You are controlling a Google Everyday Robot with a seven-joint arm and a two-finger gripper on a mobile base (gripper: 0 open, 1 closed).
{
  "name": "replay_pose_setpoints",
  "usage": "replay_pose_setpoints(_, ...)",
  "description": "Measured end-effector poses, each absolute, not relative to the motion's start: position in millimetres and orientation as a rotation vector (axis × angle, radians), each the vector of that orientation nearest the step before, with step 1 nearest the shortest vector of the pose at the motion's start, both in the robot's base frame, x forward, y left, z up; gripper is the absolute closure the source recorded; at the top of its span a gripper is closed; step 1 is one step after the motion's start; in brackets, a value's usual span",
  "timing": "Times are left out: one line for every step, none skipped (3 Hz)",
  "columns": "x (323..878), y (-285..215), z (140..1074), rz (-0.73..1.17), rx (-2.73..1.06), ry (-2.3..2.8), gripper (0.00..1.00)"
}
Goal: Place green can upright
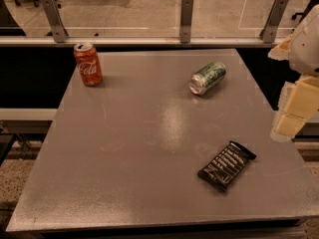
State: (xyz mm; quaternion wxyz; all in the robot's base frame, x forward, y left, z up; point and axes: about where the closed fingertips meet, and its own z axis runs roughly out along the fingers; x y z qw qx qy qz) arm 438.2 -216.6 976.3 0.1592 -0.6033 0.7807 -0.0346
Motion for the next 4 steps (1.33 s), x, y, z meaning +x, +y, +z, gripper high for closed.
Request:
replay_pose_setpoints(448, -217, 980, -0.104, -1.721, 2.217, 0.00)
replay_pose_setpoints(473, -218, 982, -0.115, -1.739, 2.157, 0.00)
replay_pose_setpoints(507, -221, 979, -0.123, -1.787, 2.074, 0.00)
replay_pose_setpoints(539, -224, 975, -0.129, -1.861, 1.983, 0.00)
